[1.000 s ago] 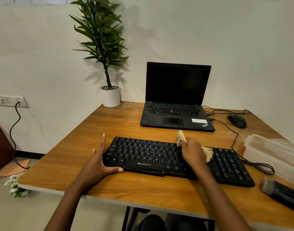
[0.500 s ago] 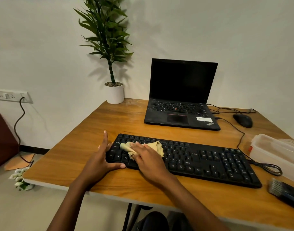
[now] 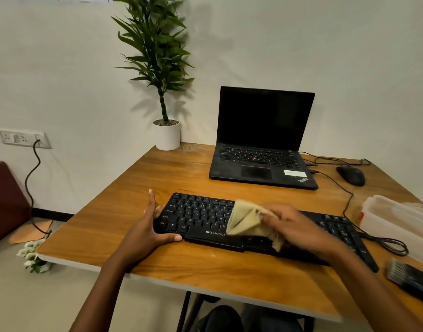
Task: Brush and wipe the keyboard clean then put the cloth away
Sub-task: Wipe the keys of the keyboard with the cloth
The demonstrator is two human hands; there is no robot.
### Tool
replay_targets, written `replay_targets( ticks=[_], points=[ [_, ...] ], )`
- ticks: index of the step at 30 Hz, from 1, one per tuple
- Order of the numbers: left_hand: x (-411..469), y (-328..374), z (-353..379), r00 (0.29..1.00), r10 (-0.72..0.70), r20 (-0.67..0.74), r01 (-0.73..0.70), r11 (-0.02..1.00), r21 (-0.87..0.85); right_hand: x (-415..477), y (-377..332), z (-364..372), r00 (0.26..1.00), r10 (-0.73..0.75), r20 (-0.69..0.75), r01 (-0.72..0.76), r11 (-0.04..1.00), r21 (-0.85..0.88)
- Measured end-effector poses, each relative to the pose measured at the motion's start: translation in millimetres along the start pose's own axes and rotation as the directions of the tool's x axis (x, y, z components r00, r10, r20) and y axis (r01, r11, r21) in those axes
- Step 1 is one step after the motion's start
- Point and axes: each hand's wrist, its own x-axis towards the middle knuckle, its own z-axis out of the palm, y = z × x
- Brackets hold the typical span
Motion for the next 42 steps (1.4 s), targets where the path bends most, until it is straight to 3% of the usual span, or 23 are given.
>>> replay_targets(
  ticks=[1, 3, 4, 6, 9, 14, 17, 22, 27, 34, 42],
  points=[
    [0, 1, -1, 1.0, -0.001, 0.007, 0.001, 1.0, -0.004, 9, -1, -8, 0.981, 0.021, -0.191, -0.013, 0.999, 0.042],
    [-1, 1, -3, 1.0, -0.002, 0.02, 0.003, 1.0, -0.008, 33, 5, -13, 0.845, 0.014, -0.535, -0.035, 0.999, -0.029],
    [-1, 0, -3, 1.0, -0.004, 0.024, 0.004, 1.0, -0.008, 45, 12, -9, 0.785, 0.031, -0.619, -0.114, 0.989, -0.095],
    [0, -1, -4, 1.0, -0.012, 0.02, 0.012, 1.0, -0.014, 69, 27, 15, 0.753, 0.143, -0.642, -0.313, 0.936, -0.159],
    [1, -3, -3, 1.0, -0.015, 0.007, 0.016, 1.0, -0.022, 98, 32, 67, 0.779, 0.165, -0.605, -0.397, 0.876, -0.273],
    [4, -6, -2, 1.0, -0.024, -0.005, 0.024, 1.0, -0.018, 138, -8, 124, 0.856, 0.061, -0.514, -0.291, 0.878, -0.38],
    [5, -9, 0, 1.0, -0.014, -0.024, 0.014, 1.0, -0.015, 149, -23, 145, 0.902, -0.027, -0.431, -0.194, 0.866, -0.461],
    [7, -12, 0, 0.999, 0.011, -0.032, -0.012, 1.0, -0.029, 142, -29, 152, 0.963, -0.206, -0.174, 0.083, 0.842, -0.533],
    [9, -15, 1, 0.998, 0.042, -0.049, -0.045, 0.996, -0.074, 117, -24, 148, 0.942, -0.333, 0.029, 0.298, 0.796, -0.527],
    [11, -18, -1, 0.997, 0.051, -0.05, -0.056, 0.992, -0.115, 101, -16, 133, 0.896, -0.367, 0.25, 0.442, 0.798, -0.411],
    [2, -3, -4, 1.0, -0.009, -0.024, 0.008, 0.999, -0.04, 63, -3, 95, 0.875, -0.343, 0.341, 0.468, 0.78, -0.416]
  ],
)
